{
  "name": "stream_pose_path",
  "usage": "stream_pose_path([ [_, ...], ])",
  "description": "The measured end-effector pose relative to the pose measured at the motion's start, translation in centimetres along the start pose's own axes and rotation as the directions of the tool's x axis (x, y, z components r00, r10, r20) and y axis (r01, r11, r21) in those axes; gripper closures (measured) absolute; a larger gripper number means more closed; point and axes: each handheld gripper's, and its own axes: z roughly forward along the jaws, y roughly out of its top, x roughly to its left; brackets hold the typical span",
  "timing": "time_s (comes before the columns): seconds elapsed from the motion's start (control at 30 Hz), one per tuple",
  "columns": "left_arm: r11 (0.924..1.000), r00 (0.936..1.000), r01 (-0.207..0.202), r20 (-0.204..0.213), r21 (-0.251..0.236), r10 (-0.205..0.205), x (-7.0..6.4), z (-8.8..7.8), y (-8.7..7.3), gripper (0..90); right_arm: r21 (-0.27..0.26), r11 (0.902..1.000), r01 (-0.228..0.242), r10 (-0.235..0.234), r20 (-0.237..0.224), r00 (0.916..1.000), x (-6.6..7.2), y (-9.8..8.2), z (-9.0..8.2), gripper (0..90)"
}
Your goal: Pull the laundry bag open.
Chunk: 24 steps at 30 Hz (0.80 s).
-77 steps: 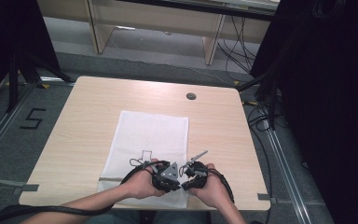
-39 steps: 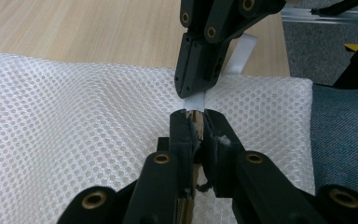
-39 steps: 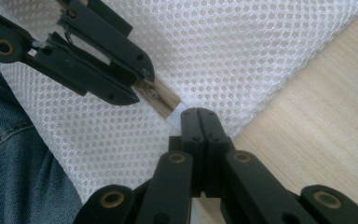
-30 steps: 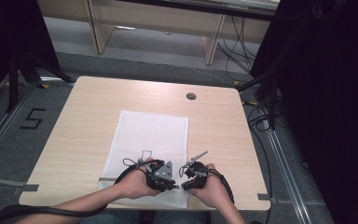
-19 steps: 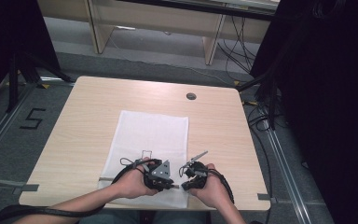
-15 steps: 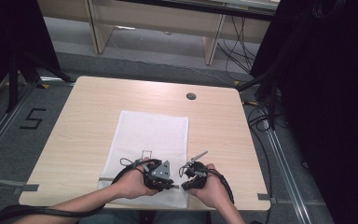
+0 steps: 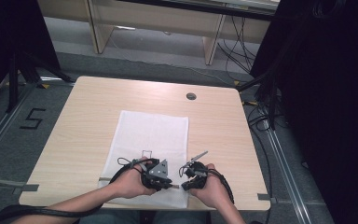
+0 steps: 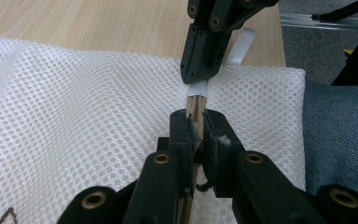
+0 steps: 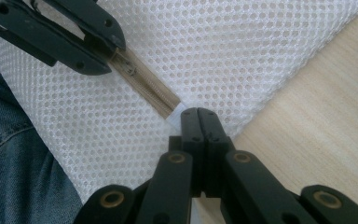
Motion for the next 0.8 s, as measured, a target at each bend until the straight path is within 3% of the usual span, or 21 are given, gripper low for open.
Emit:
stream_pose_path([
  [0.17, 0.9998, 0.9999, 0.016, 0.005, -0.009, -0.016, 0.05, -0.17, -0.10, 82.1, -0.002, 1.0000, 0.007, -0.007, -0.002, 1.0000, -0.08, 0.00, 0.04, 90.0],
  [0.23, 1.0000, 1.0000, -0.003, 0.003, 0.003, 0.003, 0.15, -0.31, -0.13, 82.1, -0.004, 0.9999, 0.010, -0.010, -0.003, 0.9999, -0.08, 0.00, 0.05, 90.0],
  [0.37, 0.9999, 0.9999, 0.016, 0.004, -0.007, -0.016, 0.03, -0.24, -0.24, 82.1, -0.001, 1.0000, 0.005, -0.005, -0.001, 1.0000, -0.05, -0.02, 0.00, 90.0],
  [0.5, 1.0000, 1.0000, 0.001, 0.001, -0.001, -0.001, 0.19, -0.46, -0.21, 82.1, -0.010, 0.9998, 0.017, -0.017, -0.005, 0.9998, -0.13, -0.02, 0.04, 90.0],
  [0.63, 0.9998, 0.9998, 0.022, 0.003, -0.001, -0.022, 0.10, -0.58, -0.40, 82.1, -0.012, 0.9998, 0.017, -0.017, -0.007, 0.9998, -0.14, -0.04, 0.03, 90.0],
  [0.67, 1.0000, 1.0000, 0.000, 0.002, 0.005, 0.000, 0.21, -0.67, -0.41, 82.1, -0.010, 0.9998, 0.017, -0.017, -0.008, 0.9998, -0.14, -0.03, 0.03, 90.0],
  [0.77, 0.9999, 0.9999, 0.014, 0.004, -0.002, -0.014, 0.17, -0.68, -0.44, 82.1, -0.012, 0.9998, 0.018, -0.018, -0.006, 0.9998, -0.12, -0.03, 0.05, 90.0],
  [0.8, 1.0000, 1.0000, 0.002, 0.002, -0.003, -0.002, 0.24, -0.69, -0.42, 82.1, -0.012, 0.9998, 0.017, -0.017, -0.006, 0.9998, -0.11, -0.03, 0.05, 90.0],
])
